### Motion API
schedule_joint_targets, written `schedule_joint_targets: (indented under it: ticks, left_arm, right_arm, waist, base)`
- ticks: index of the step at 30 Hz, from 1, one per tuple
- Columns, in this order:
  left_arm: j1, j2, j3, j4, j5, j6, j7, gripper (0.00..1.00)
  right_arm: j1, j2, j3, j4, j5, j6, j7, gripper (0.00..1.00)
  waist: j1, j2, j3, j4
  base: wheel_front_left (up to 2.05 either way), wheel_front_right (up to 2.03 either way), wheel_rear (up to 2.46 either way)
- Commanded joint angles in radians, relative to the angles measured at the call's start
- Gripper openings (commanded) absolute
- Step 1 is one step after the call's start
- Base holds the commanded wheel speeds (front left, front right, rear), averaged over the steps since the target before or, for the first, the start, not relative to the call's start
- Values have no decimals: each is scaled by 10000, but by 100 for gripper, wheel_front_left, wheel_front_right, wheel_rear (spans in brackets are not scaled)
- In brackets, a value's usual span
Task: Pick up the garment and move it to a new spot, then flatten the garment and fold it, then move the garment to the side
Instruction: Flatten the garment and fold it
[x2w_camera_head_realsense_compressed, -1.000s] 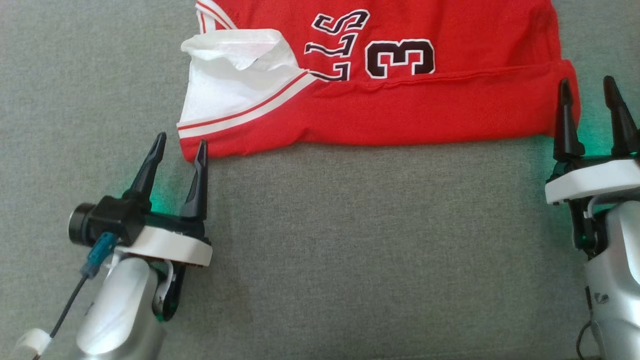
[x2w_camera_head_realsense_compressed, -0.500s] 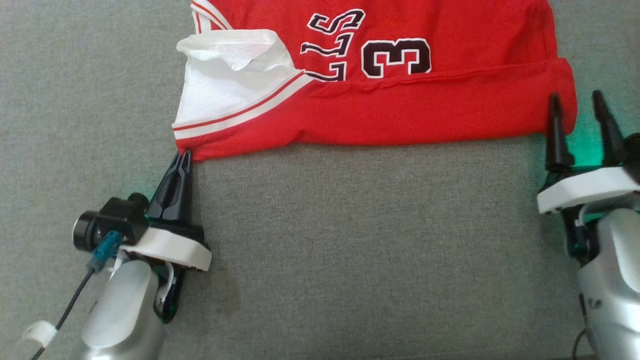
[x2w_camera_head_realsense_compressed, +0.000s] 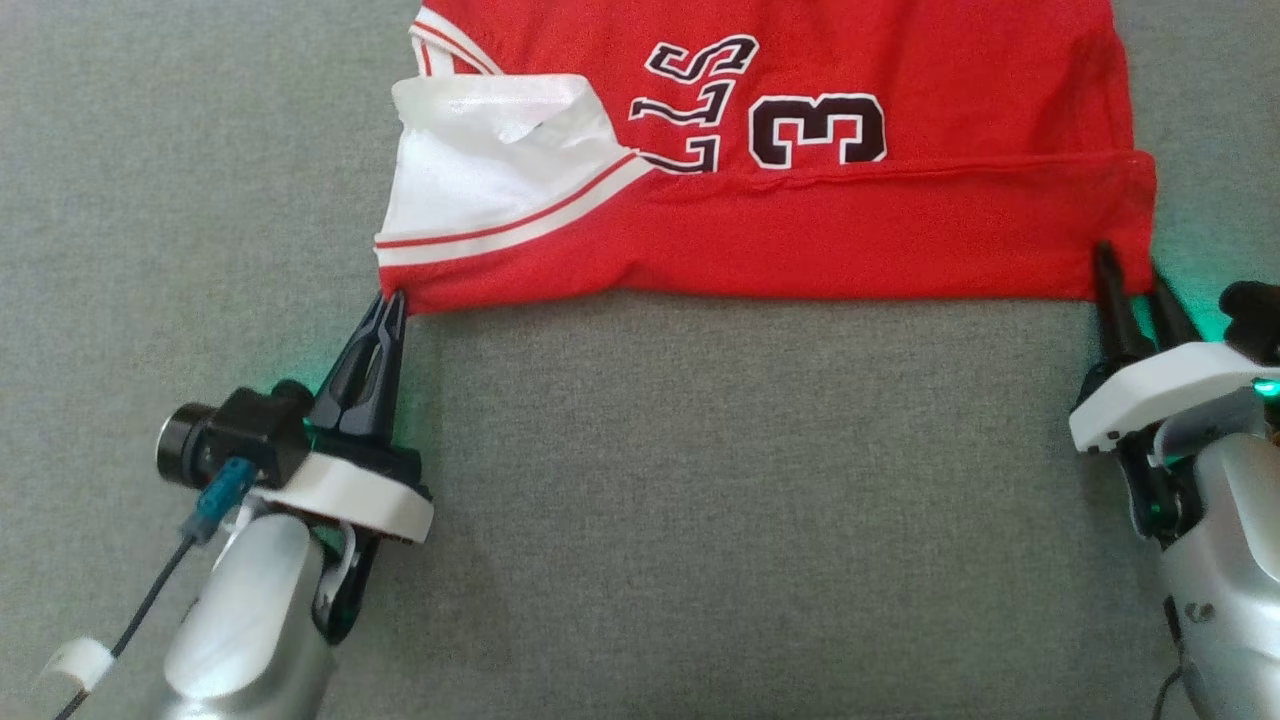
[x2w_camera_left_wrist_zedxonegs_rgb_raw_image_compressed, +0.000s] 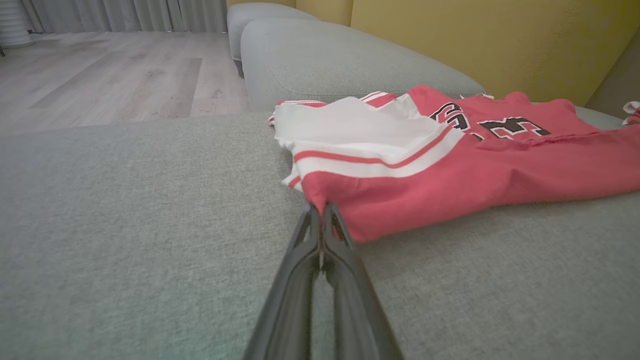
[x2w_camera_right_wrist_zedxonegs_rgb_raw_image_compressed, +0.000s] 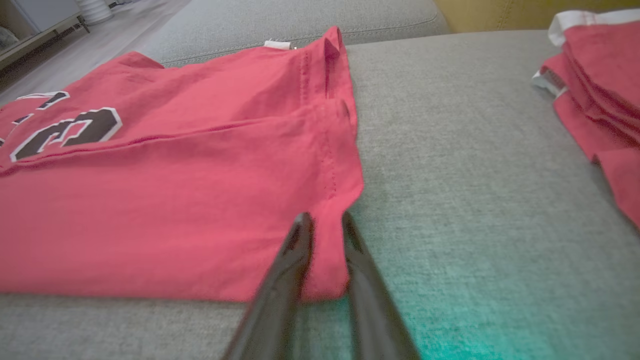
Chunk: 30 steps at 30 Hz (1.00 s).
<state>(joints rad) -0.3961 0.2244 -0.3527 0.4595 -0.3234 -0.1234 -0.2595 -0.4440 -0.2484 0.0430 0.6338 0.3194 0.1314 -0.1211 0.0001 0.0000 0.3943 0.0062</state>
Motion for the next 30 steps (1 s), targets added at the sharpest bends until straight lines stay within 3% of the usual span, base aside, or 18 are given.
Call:
schedule_joint_targets:
  ticks: [1,11,18,24,27,29,30]
  left_arm:
    - [127,361,357,-354,82,-5,-22,0]
    - [1530,663,346,-1453,273,84,-22,0]
    - [2738,701,214,-2289,101,300,206,0]
    - [3934,797,56,-3137,-155,428,697,0]
    - [4226,859,-60,-3426,-277,408,964,0]
    - [4130,841,-138,-3418,-278,390,1044,0]
    - [4053,817,-205,-3378,-289,363,1099,0]
  right_arm:
    - [272,-203,297,-94,103,-7,171,0]
    - [1233,-1266,945,-994,1289,-7,507,0]
    - [2826,-2104,773,-2417,1883,-7,899,0]
    - [4229,-2360,214,-3701,1842,-7,1279,0]
    - [4861,-2136,-110,-4340,1798,-7,1598,0]
    - [5015,-1988,-205,-4527,1698,-7,1673,41]
    - [5057,-1920,-220,-4584,1636,-7,1718,83]
  waist:
    - [-1,0,-78,11]
    - [-1,0,-781,86]
    - [-1,0,-1153,209]
    - [-1,0,-1284,110]
    - [-1,0,-1249,87]
    - [-1,0,-1235,71]
    - [-1,0,-1233,63]
  base:
    - [0,0,0]
    - [0,0,0]
    - [0,0,0]
    - [0,0,0]
    - [0,0,0]
    - [0,0,0]
    - [0,0,0]
